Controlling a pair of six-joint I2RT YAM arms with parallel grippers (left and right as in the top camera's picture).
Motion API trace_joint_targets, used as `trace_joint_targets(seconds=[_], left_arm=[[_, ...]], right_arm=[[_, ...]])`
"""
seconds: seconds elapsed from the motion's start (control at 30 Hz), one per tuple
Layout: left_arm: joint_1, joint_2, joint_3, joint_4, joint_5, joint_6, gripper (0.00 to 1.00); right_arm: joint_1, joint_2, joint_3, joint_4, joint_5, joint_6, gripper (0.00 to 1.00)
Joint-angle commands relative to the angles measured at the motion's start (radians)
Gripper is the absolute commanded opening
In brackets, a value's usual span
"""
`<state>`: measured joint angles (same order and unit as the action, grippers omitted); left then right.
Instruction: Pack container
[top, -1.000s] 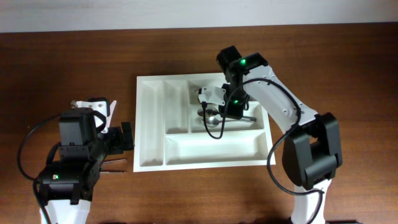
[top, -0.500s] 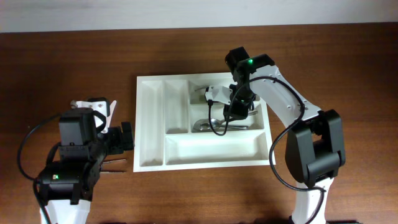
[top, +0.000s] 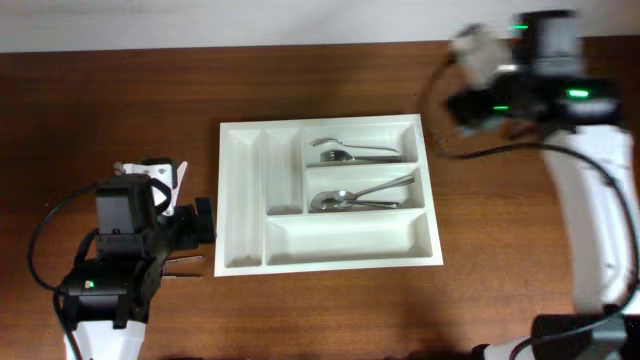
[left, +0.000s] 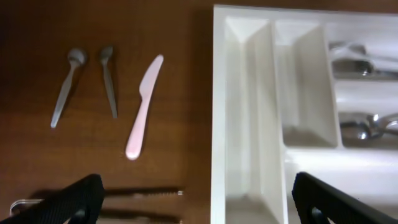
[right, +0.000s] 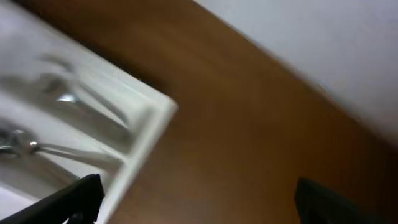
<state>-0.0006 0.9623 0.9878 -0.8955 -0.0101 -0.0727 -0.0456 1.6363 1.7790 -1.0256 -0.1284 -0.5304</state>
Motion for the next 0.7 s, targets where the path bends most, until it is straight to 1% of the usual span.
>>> trace_joint_targets(seconds=[0.0, 0.07, 0.13, 0.2, 0.33, 0.37, 0.43, 0.47, 0.53, 0.57, 0.6, 0.63, 0.67], left_arm=[[-0.006, -0.002, 0.018, -0.074, 0.01, -0.009, 0.99], [-0.006, -0.002, 0.018, -0.141, -0.022, -0.009, 0.99], [-0.005, -0.004, 0.018, -0.198, -0.045, -0.011, 0.99], [-0.005, -0.016, 0.018, -0.208, -0.047, -0.025, 0.99], [-0.005, -0.04, 0.018, -0.307, -0.079, -0.074, 0.99], [-0.005, -0.045, 0.018, -0.335, -0.092, -0.098, 0.99], [-0.005, -0.062, 0.018, -0.363, -0.096, -0.115, 0.99], [-0.005, -0.08, 0.018, -0.362, -0.098, -0.115, 0.99], [-0.005, -0.117, 0.018, -0.37, -0.115, -0.141, 0.99], [-0.005, -0.161, 0.018, -0.377, -0.118, -0.168, 0.99], [-0.005, -0.175, 0.018, -0.38, -0.118, -0.181, 0.99], [-0.005, -0.213, 0.018, -0.39, -0.122, -0.24, 0.99], [-0.005, -0.225, 0.018, -0.394, -0.128, -0.272, 0.99]], right_arm=[[-0.117, -0.047, -0.004, -0.019, -0.022, 0.215, 0.99], [-0.147, -0.101, -0.01, -0.046, -0.02, 0.226, 0.99], [-0.145, -0.164, -0.031, -0.083, -0.013, 0.237, 0.99], [-0.144, -0.193, -0.05, -0.109, -0.01, 0.262, 0.99], [-0.144, -0.248, -0.131, -0.195, 0.024, 0.319, 0.99], [-0.144, -0.27, -0.174, -0.206, 0.045, 0.347, 0.99], [-0.144, -0.31, -0.251, -0.195, 0.087, 0.394, 0.99], [-0.144, -0.349, -0.32, -0.165, 0.109, 0.417, 0.99], [-0.144, -0.392, -0.391, -0.129, 0.111, 0.424, 0.99], [-0.144, -0.426, -0.445, -0.111, 0.111, 0.447, 0.99], [-0.144, -0.437, -0.462, -0.109, 0.112, 0.453, 0.99], [-0.144, -0.464, -0.507, -0.1, 0.112, 0.459, 0.99], [-0.144, -0.473, -0.526, -0.093, 0.112, 0.462, 0.99]])
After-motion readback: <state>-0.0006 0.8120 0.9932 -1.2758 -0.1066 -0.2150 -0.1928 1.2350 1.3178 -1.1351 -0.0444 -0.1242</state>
